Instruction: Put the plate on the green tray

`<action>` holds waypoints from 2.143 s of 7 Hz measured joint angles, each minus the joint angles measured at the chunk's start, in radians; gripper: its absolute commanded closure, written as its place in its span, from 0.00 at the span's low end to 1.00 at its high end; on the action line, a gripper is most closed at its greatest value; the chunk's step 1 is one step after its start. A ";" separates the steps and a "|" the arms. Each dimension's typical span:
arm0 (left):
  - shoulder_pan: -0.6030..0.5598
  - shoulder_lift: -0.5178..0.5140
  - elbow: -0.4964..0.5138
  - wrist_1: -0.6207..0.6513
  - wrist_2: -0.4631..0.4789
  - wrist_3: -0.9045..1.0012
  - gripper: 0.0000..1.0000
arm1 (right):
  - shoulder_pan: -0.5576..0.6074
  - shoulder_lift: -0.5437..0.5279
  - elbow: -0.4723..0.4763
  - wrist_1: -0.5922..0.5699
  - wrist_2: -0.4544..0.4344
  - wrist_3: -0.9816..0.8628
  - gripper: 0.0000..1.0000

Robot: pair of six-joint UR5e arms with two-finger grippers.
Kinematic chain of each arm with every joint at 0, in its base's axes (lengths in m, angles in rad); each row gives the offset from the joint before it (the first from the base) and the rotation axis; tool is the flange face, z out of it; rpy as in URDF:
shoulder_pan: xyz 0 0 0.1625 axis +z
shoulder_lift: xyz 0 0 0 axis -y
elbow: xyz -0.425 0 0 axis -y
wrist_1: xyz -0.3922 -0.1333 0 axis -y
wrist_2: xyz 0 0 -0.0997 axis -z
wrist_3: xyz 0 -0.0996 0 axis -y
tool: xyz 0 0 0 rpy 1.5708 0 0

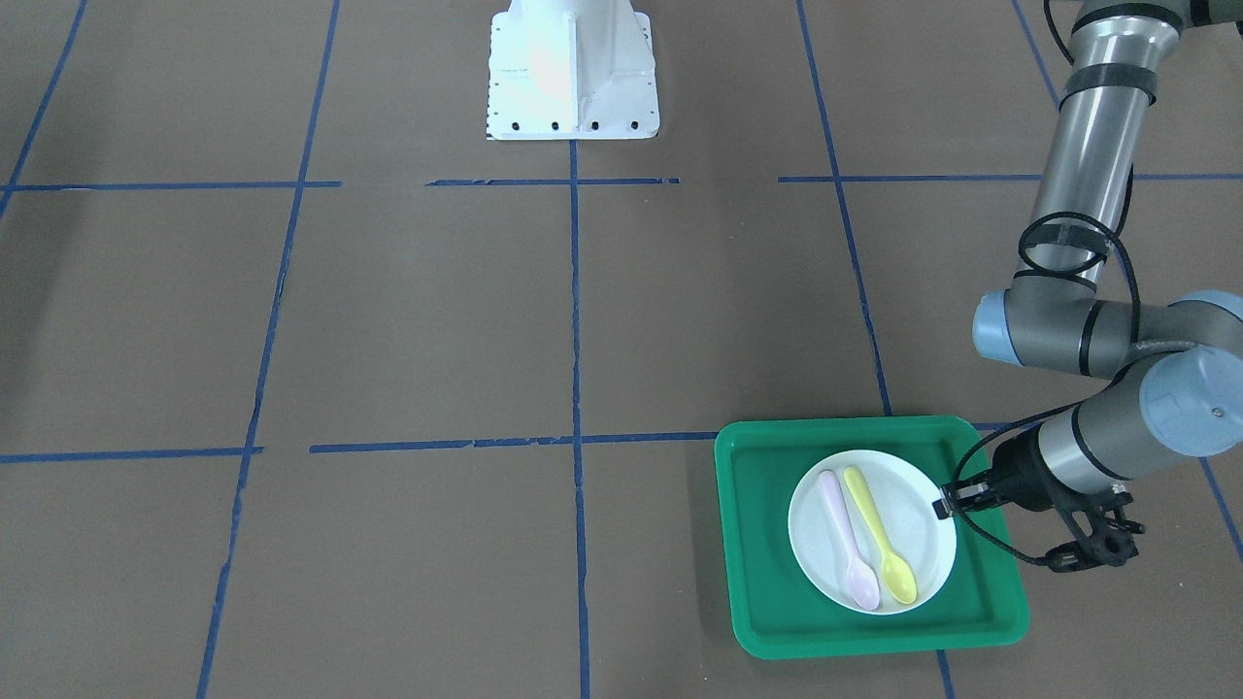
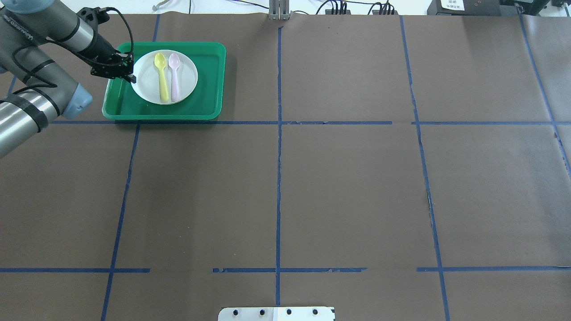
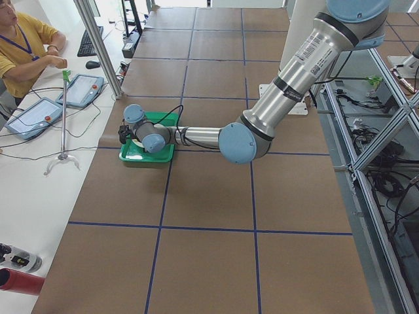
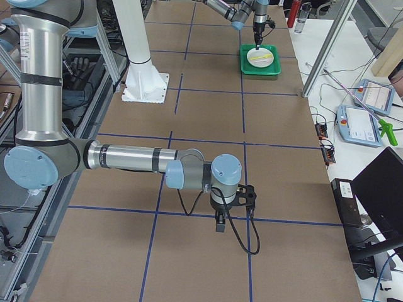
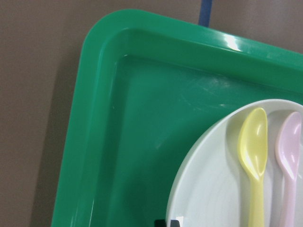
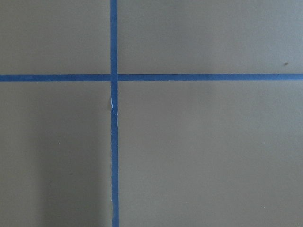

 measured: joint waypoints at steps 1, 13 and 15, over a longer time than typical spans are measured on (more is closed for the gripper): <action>0.005 0.000 0.006 -0.019 0.016 -0.003 0.22 | 0.000 0.000 0.000 0.000 0.001 0.000 0.00; -0.399 0.561 -0.806 0.729 -0.038 0.915 0.22 | 0.000 0.000 0.000 0.000 0.000 0.001 0.00; -0.454 0.612 -0.944 0.902 -0.036 0.976 0.20 | 0.000 0.000 0.000 0.000 0.000 0.001 0.00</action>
